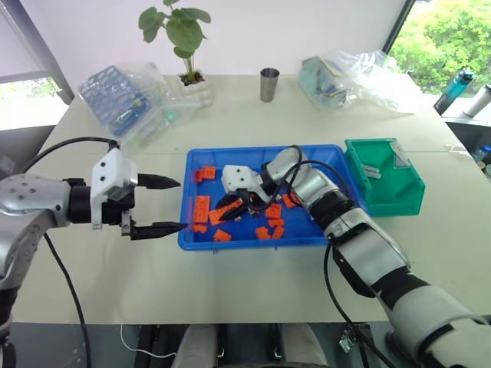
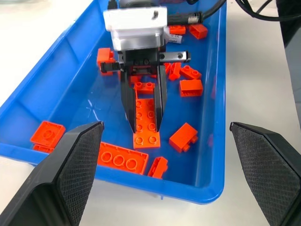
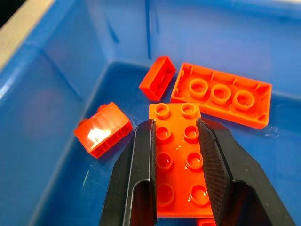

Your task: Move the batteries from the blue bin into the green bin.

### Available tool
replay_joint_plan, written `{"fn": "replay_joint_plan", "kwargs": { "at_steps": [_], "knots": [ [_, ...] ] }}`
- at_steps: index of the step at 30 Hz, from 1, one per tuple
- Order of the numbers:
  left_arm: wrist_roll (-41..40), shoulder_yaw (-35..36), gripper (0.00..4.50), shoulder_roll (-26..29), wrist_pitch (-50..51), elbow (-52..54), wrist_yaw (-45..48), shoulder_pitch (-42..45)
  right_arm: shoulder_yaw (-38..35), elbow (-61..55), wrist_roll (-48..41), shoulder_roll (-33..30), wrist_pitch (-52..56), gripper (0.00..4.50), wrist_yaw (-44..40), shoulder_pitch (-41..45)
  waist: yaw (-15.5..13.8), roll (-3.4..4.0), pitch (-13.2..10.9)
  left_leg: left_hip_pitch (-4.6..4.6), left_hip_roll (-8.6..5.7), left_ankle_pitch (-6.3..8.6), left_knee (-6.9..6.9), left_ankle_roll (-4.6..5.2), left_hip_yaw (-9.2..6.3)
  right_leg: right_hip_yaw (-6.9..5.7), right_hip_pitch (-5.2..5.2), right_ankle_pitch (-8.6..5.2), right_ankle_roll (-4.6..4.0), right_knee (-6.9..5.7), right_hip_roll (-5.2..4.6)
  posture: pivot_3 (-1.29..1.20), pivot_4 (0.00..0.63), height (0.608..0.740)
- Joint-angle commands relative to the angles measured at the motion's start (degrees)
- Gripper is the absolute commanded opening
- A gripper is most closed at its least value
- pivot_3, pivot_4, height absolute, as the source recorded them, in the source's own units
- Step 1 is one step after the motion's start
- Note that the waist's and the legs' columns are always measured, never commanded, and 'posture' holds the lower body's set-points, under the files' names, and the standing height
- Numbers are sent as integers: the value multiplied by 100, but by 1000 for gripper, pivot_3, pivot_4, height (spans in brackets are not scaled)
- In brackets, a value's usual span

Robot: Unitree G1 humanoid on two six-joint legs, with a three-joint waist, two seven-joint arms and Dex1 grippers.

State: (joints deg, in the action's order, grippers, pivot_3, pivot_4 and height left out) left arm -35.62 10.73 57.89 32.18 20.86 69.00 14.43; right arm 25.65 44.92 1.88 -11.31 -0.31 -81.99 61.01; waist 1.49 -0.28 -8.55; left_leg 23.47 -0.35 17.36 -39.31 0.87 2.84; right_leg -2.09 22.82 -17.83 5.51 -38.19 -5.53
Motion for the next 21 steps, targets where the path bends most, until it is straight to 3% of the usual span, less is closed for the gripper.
{"fn": "replay_joint_plan", "kwargs": {
  "at_steps": [1,3,7,11,17,21],
  "knots": [
    [-7,-15,4500,-18,-88,-16,10,147,-208,-341,-115,-15,129,736,-36,172,2,0,0,0,0,0,0,0,0,0,-1,0,0,0,0,0,150,716],
    [-5,-52,4500,-35,-93,-40,3,197,-259,-300,-66,-27,58,736,83,232,0,0,0,0,0,0,0,0,0,0,-1,0,0,0,0,0,150,716],
    [18,-110,4500,-83,-121,-69,7,265,-509,616,231,139,-257,736,1389,688,42,1,-1,0,0,-1,0,-3,0,0,1,0,0,0,-1,0,150,716],
    [46,-158,4500,-130,-141,-103,-15,344,-570,1286,366,170,-348,736,1742,833,103,1,0,0,0,-3,5,-5,-2,-1,1,0,0,-2,0,0,150,716],
    [36,-178,4500,-138,-147,-136,-10,387,-777,1544,364,212,-363,3646,2178,877,118,3,-2,0,0,-3,9,-5,-1,-2,0,0,0,-2,1,0,150,716],
    [23,-217,4500,-158,-120,-130,-19,432,-1020,1123,260,103,-116,3646,2347,889,116,4,-3,0,1,-3,9,-5,-1,-1,0,0,0,-2,1,0,150,716]
  ]
}}
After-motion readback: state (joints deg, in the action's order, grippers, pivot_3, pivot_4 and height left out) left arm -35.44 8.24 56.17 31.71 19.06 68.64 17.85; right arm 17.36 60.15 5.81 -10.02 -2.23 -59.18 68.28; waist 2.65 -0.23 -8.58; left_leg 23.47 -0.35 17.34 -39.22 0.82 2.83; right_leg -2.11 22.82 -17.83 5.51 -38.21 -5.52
